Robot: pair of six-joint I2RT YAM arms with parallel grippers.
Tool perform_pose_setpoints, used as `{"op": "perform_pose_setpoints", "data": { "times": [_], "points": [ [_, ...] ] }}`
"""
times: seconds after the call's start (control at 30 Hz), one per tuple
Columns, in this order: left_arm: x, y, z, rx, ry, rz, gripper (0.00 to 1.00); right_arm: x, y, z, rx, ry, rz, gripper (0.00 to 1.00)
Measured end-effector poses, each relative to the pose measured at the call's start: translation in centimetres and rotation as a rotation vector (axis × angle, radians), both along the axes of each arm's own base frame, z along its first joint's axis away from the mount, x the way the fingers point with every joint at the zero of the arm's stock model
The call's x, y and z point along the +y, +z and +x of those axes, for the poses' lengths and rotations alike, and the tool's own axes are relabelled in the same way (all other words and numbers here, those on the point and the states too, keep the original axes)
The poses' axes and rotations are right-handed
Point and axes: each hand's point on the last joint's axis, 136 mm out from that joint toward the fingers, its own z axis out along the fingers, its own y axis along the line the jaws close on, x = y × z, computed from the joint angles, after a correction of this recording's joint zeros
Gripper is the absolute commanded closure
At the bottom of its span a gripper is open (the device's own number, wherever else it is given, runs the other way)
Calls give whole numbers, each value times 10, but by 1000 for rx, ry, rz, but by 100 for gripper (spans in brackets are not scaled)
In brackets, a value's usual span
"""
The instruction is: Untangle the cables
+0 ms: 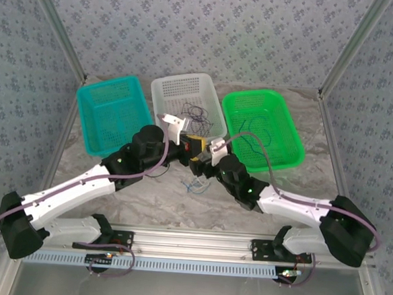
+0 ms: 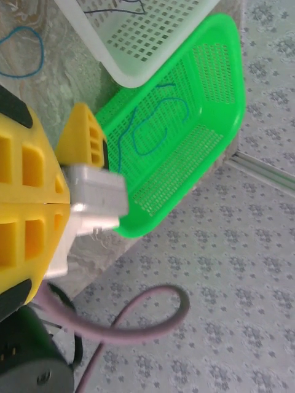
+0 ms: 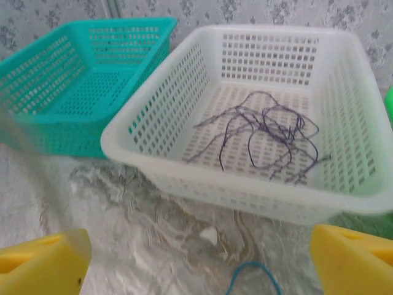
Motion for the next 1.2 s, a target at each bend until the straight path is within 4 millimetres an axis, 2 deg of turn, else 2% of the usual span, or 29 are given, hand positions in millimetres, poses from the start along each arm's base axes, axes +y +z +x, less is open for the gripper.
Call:
{"op": "perform_pose_setpoints", "data": {
  "times": [0.1, 0.17, 0.27, 0.37, 0.53, 0.63, 0.8, 1.0, 1.2],
  "points": [
    [3, 10, -3, -7, 2, -30, 100, 11, 2, 15, -1, -30, -9, 19],
    [5, 17, -4, -15, 3, -49, 100, 17, -5, 22, 12, -38, -18, 25],
    [10, 35, -7, -40, 4, -82, 100, 20, -25, 24, 56, -39, -37, 38],
    [17, 61, -13, -83, 3, -126, 100, 22, -43, 22, 107, -34, -59, 50],
    [32, 112, -21, -187, 16, -193, 100, 19, -63, 13, 179, -19, -80, 52],
    [42, 138, -24, -246, 33, -210, 100, 8, -86, 2, 235, -24, -107, 52],
    [53, 167, -26, -315, 60, -210, 100, -16, -118, -16, 318, -48, -159, 51],
    [74, 191, -22, -384, 127, -185, 100, -31, -137, -27, 370, -73, -171, 48],
    [103, 232, -22, -469, 206, -201, 100, -44, -153, -36, 415, -95, -191, 45]
  ]
}}
